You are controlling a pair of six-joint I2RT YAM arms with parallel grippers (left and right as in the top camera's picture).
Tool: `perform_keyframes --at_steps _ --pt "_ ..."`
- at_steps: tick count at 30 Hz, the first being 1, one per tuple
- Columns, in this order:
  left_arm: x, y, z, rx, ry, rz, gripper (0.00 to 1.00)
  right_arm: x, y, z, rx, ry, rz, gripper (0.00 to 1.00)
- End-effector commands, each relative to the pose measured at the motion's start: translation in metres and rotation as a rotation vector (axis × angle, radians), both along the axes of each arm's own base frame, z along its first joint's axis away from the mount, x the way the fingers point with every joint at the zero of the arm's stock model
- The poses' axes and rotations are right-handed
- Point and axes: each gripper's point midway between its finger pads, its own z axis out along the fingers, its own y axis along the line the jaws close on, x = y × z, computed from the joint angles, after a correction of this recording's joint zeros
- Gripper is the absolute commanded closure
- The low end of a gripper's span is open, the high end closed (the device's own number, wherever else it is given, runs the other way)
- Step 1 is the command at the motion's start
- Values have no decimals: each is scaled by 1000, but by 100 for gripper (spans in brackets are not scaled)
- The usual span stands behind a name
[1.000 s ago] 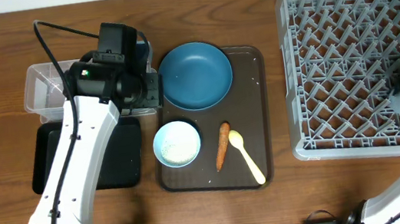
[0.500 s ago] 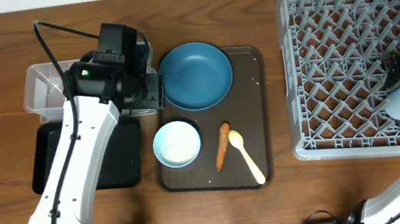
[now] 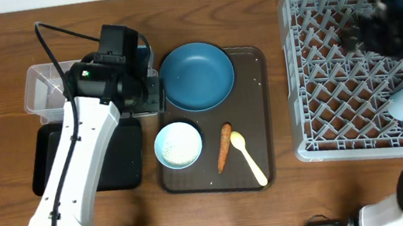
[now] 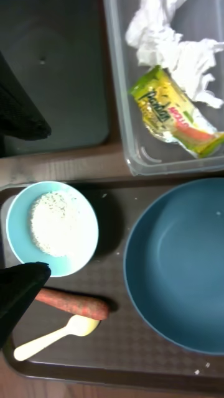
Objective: Sort waste into correct bins and load items into the dishwasher rack
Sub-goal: 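Reach the right gripper to the blue plate rim and grasp it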
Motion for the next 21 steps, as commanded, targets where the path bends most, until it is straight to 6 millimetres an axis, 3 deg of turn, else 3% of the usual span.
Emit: perform_keyframes --at_steps 1,5,11,17,21 --pt "0 16 1 -2 18 97 35 11 65 20 21 -103 181 2" --pt "-1 46 -1 -15 49 245 35 25 125 8 -19 -123 291 2" --pt "-10 100 -5 -20 104 437 35 39 199 -35 -71 -106 414 7" --pt "-17 127 -6 -39 130 562 35 50 238 -97 -157 -30 356 26" --pt "-17 129 -6 -42 130 580 34 51 246 -136 -221 30 276 27"
